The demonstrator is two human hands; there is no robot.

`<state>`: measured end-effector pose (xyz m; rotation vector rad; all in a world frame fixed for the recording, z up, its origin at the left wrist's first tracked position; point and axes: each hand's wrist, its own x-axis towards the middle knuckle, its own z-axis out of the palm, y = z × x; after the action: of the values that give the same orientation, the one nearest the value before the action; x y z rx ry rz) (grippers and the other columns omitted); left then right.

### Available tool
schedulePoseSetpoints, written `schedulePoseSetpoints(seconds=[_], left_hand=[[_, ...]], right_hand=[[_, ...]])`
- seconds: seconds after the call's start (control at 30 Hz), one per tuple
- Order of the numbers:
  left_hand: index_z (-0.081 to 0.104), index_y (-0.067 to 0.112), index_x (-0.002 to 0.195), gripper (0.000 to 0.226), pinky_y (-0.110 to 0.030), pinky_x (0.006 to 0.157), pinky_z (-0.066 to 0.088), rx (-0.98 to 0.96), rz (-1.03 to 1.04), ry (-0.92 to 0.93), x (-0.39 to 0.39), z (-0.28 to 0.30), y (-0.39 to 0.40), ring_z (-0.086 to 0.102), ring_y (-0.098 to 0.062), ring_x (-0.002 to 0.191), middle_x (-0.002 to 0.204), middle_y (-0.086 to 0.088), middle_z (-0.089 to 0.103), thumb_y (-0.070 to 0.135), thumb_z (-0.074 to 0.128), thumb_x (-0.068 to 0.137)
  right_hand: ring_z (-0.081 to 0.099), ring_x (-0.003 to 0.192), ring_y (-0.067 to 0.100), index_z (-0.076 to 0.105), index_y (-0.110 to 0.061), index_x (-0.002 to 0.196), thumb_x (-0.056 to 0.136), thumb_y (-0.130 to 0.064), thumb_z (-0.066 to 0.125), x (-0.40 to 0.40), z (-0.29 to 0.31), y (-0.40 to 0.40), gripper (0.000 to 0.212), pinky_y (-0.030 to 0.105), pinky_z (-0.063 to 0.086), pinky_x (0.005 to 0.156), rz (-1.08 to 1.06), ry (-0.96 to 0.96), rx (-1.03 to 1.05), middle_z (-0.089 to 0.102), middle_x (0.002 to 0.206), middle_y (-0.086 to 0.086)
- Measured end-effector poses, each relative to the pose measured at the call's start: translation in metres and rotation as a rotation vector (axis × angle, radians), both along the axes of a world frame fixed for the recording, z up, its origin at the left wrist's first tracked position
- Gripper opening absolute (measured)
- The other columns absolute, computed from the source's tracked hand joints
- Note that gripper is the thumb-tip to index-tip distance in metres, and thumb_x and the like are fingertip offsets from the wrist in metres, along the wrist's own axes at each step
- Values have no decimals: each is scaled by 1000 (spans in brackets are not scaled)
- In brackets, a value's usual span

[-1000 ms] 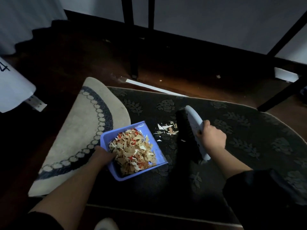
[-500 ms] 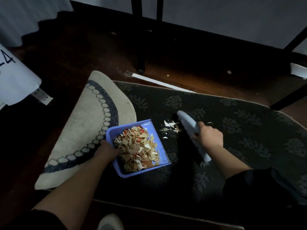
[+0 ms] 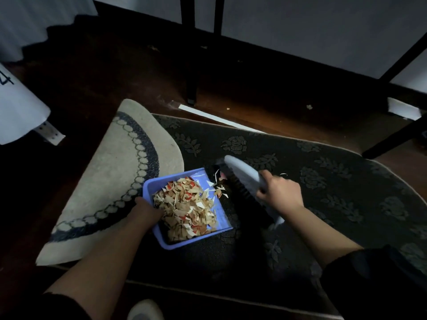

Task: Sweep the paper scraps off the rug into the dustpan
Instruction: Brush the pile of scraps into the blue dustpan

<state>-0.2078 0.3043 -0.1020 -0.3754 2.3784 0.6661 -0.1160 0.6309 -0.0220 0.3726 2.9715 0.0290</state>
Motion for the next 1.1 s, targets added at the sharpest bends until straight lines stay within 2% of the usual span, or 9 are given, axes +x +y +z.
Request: schedulePoseSetpoints(seconds=[0.2, 0.33, 0.43, 0.63, 0.83, 0.97, 1.1], left_hand=[[24, -8, 139, 84, -39, 95, 43, -16, 33, -3, 5, 6, 7, 50, -37, 124, 140, -26, 45, 28, 73, 81], [26, -6, 140, 84, -39, 96, 43, -9, 40, 1, 5, 7, 6, 50, -36, 124, 140, -25, 44, 29, 74, 81], [22, -6, 142, 87, -39, 95, 43, -10, 47, -7, 5, 11, 7, 49, -36, 125, 142, -25, 43, 28, 73, 81], [19, -8, 142, 88, -40, 97, 41, -13, 43, 2, 7, 13, 8, 47, -37, 127, 143, -26, 41, 29, 72, 83], [21, -6, 141, 88, -41, 98, 41, -19, 57, -10, 10, 16, 10, 48, -37, 126, 142, -25, 42, 32, 73, 82], [23, -5, 140, 87, -43, 102, 41, -23, 62, -16, 9, 17, 10, 47, -37, 128, 142, -25, 42, 33, 74, 80], [26, -3, 141, 86, -43, 102, 42, -18, 42, -4, 9, 17, 7, 47, -37, 127, 142, -25, 41, 33, 74, 79]], right_hand=[[65, 88, 32, 46, -18, 120, 90, -36, 51, -7, -9, 9, 35, 32, 39, 61, -140, -49, 48, 67, 99, 9], [65, 89, 31, 46, -20, 120, 87, -40, 52, -9, -24, -18, 38, 32, 39, 63, -46, -102, -38, 67, 100, 8], [65, 91, 31, 48, -24, 121, 86, -45, 51, -7, -25, -28, 41, 34, 47, 68, 37, -112, -81, 68, 100, 8], [66, 91, 26, 45, -35, 129, 85, -46, 51, 0, 3, -3, 46, 30, 47, 69, 125, -67, -39, 69, 103, 1], [64, 89, 30, 45, -22, 124, 89, -40, 53, -7, 1, 16, 40, 31, 39, 60, -102, -30, 8, 67, 100, 7], [64, 89, 32, 46, -18, 122, 90, -38, 52, -7, -18, 4, 38, 32, 40, 64, -189, -66, -46, 66, 101, 8], [64, 93, 31, 46, -25, 125, 88, -45, 49, -7, -26, -21, 42, 33, 45, 68, -34, -106, -94, 67, 104, 7]])
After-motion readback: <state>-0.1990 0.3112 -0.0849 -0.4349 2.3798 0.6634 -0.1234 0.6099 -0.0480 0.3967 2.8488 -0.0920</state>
